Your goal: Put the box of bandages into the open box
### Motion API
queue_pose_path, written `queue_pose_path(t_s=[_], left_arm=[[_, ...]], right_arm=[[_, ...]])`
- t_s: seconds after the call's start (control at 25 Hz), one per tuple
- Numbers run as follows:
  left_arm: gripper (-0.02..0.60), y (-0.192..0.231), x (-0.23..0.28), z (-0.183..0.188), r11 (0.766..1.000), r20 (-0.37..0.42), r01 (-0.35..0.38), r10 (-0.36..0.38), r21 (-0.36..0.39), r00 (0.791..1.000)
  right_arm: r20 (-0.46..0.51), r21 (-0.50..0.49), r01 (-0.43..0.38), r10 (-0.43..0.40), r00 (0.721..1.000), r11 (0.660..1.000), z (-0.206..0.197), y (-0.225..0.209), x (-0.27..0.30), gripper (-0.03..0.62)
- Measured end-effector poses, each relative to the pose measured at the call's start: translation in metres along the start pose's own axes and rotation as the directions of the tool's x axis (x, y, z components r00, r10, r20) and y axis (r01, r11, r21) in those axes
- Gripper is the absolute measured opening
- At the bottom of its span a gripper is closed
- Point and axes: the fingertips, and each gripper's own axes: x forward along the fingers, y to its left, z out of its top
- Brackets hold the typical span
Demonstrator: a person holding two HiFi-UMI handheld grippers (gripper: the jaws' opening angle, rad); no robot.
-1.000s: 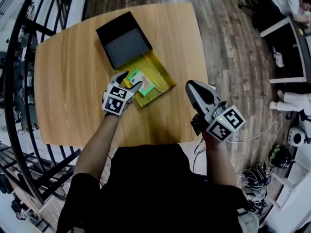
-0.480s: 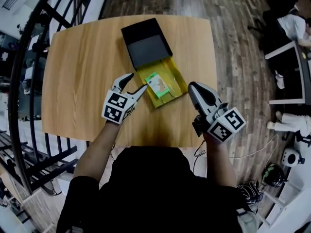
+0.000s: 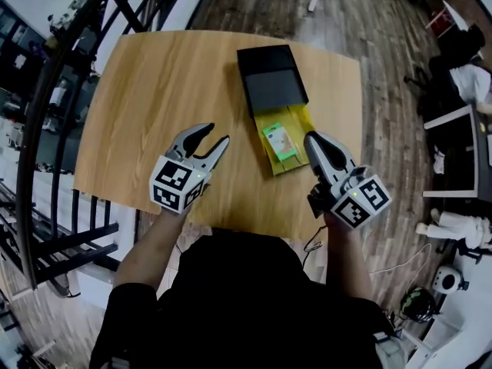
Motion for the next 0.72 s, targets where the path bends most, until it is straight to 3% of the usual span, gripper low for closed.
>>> queue_pose_path(t_s=[0.36,0.72], left_arm=[[0.126,0.018,-0.072,0.028,0.998,0.125,-0.060,0.064,-0.033,0.990],[0.063,0.006,-0.137,0.025,0.998,0.182,-0.059,0.064,-0.035,0.981]], right_arm=[[0.007,-0.100,-0.029,0.030,1.000,0.995,0.013,0.049,0.017,0.038],[0.080,-0.204,0.065,-0.049,0.996,0.977,0.025,0.097,-0.013,0.035]])
